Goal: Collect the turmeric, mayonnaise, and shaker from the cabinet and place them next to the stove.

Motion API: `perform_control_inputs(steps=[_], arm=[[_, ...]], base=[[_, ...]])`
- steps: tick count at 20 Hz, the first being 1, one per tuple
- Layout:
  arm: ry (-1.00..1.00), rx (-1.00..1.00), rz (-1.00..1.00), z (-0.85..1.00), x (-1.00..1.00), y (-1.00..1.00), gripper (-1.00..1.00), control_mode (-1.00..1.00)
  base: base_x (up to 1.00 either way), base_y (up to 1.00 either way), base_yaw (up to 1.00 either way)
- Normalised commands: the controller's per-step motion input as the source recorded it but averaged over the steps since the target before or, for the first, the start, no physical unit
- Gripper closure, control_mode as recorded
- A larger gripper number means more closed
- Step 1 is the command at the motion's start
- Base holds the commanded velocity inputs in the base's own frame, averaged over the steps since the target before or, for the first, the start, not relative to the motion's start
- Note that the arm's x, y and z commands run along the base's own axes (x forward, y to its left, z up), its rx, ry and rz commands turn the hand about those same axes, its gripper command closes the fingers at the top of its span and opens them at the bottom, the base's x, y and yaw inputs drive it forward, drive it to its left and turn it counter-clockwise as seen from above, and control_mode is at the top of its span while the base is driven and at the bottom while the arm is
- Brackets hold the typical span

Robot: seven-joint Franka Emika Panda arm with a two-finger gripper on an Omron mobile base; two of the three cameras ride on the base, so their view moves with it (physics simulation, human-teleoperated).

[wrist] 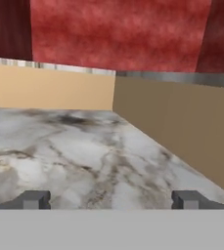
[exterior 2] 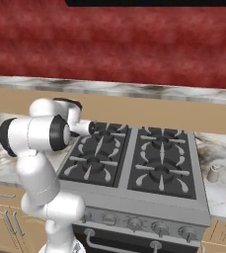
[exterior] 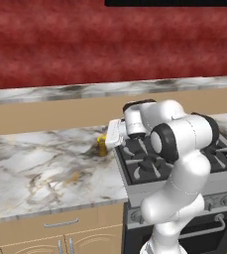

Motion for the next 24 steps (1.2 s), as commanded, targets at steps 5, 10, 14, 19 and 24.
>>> perform_control_inputs(steps=[5,10,14,19,24], arm=[[0.00,-0.01,0.00,0.61,-0.09,0.00,-1.00,-1.00],[0.00,0.00,0.00,0.71,-0.63,0.00,-1.00,-1.00],[0.06,0.00,-0.03,0.86,-0.79,0.12,-1.00,-1.00],[0.14,0.00,-0.08,0.85,-0.80,0.23,-1.00,-1.00],[0.18,-0.01,-0.13,0.76,-0.79,0.22,-1.00,-1.00]], base=[[0.00,0.00,0.00],[0.00,0.00,0.00],[0.00,0.00,0.00],[0.00,0.00,0.00],[0.00,0.00,0.00]])
